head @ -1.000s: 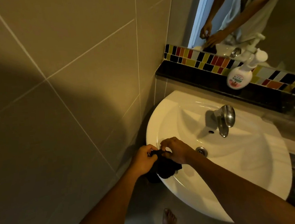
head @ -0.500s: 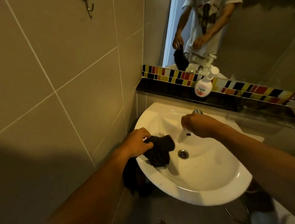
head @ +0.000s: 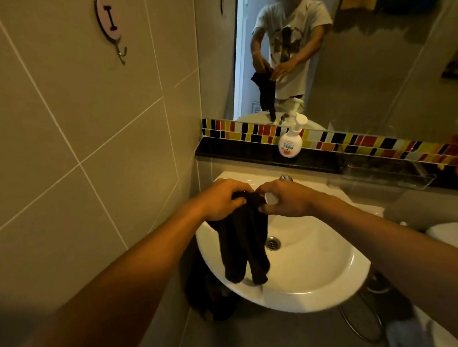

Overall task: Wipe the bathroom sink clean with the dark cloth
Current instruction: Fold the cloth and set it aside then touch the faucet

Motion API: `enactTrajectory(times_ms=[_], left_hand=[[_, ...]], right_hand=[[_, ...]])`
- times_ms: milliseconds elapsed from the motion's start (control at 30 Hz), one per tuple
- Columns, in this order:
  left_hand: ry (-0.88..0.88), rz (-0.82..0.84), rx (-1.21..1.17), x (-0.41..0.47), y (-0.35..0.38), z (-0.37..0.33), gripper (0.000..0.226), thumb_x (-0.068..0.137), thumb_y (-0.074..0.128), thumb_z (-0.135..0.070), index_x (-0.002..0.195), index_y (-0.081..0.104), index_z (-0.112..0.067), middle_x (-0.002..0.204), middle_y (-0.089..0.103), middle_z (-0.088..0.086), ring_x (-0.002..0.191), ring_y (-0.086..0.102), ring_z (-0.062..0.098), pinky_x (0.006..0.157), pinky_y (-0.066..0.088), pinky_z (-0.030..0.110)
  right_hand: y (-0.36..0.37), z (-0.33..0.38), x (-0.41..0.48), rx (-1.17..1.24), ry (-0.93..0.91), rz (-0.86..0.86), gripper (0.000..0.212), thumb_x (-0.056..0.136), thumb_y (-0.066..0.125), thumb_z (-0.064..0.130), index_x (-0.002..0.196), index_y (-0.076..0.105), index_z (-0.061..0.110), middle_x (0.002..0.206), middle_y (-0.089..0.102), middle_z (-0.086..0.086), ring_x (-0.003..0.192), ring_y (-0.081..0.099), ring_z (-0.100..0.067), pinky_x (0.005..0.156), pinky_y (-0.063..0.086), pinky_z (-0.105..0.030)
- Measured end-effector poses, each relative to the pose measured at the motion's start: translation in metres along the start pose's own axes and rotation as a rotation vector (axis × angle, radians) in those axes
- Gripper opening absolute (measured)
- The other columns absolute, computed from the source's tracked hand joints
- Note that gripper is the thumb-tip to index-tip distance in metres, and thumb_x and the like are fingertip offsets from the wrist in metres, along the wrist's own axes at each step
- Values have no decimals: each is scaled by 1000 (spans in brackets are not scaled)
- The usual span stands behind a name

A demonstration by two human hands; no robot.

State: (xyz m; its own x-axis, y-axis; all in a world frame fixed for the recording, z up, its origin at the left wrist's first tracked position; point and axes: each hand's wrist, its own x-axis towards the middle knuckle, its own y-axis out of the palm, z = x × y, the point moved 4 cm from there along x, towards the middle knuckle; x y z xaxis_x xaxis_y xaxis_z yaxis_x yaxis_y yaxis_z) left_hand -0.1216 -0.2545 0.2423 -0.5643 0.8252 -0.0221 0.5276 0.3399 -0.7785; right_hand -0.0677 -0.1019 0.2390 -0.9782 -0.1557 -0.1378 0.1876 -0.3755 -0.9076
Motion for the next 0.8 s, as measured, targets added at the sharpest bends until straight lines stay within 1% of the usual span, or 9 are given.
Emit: enactTrajectory(times_ms=[67, 167, 233, 300, 367, 467, 600, 700, 800], left_hand=[[20, 1, 16, 1, -7, -6, 30, 95, 54, -14, 122, 62, -24, 119, 63, 1, 108, 54, 13, 95, 45, 32], [19, -23, 72, 3, -17, -11, 30, 92, 59, -19, 121, 60, -25, 118, 60, 0, 104, 53, 10, 91, 45, 29], [12, -24, 155, 3, -23, -12, 30, 90, 62, -24, 120, 60, -23, 113, 58, -3, 101, 52, 10, 86, 43, 27], [-2, -10, 246, 3, -26, -10, 29, 89, 63, -26, 118, 61, -20, 104, 53, -6, 97, 51, 9, 83, 42, 26], [-20, 0, 286, 1, -30, -5, 25, 89, 63, -26, 113, 63, -17, 99, 53, -6, 94, 55, 12, 80, 42, 26], [-24, -35, 204, 1, -36, -1, 18, 90, 62, -24, 106, 64, -17, 96, 58, -3, 96, 59, 15, 81, 46, 29], [35, -123, 157, 7, -39, -13, 15, 90, 62, -23, 104, 65, -20, 96, 60, -4, 94, 57, 13, 81, 44, 29], [47, -200, 232, 10, -46, -19, 14, 90, 61, -25, 104, 65, -23, 94, 58, -6, 92, 54, 11, 80, 42, 30], [11, -254, 283, 7, -59, -14, 13, 90, 62, -29, 101, 65, -25, 90, 57, -7, 88, 54, 12, 75, 41, 30]], right_hand=[[-10, -1, -5, 22, 6, -36, 24, 85, 63, 28, 106, 65, 18, 95, 62, 5, 90, 57, -15, 84, 49, -35], [-20, -6, -12, 98, 36, -128, 12, 82, 64, 26, 86, 67, 15, 81, 63, -2, 79, 59, -19, 74, 52, -41], [-22, -10, -16, 185, 77, -156, 18, 80, 64, 22, 66, 61, 11, 66, 59, -10, 67, 57, -24, 65, 49, -40], [-23, -13, -18, 180, 96, -147, 25, 81, 65, 18, 59, 53, 11, 60, 52, -10, 60, 51, -22, 60, 42, -36], [-23, -18, -21, 47, 108, -106, 20, 82, 65, 18, 67, 53, 13, 66, 53, -6, 66, 51, -20, 59, 41, -30], [-26, -32, -27, -60, 161, -113, 14, 83, 65, 14, 82, 52, 19, 80, 57, -2, 77, 56, -21, 61, 44, -28], [-25, -39, -25, -185, 218, -115, 32, 86, 64, 20, 116, 55, 20, 100, 62, -3, 92, 62, -24, 76, 55, -36], [-23, -45, -24, -300, 266, -119, 30, 89, 59, 25, 118, 61, 17, 106, 65, -8, 96, 61, -24, 77, 53, -34], [-25, -55, -33, -213, 238, -220, 23, 92, 54, 24, 112, 63, 17, 105, 65, -7, 95, 60, -22, 76, 51, -34]])
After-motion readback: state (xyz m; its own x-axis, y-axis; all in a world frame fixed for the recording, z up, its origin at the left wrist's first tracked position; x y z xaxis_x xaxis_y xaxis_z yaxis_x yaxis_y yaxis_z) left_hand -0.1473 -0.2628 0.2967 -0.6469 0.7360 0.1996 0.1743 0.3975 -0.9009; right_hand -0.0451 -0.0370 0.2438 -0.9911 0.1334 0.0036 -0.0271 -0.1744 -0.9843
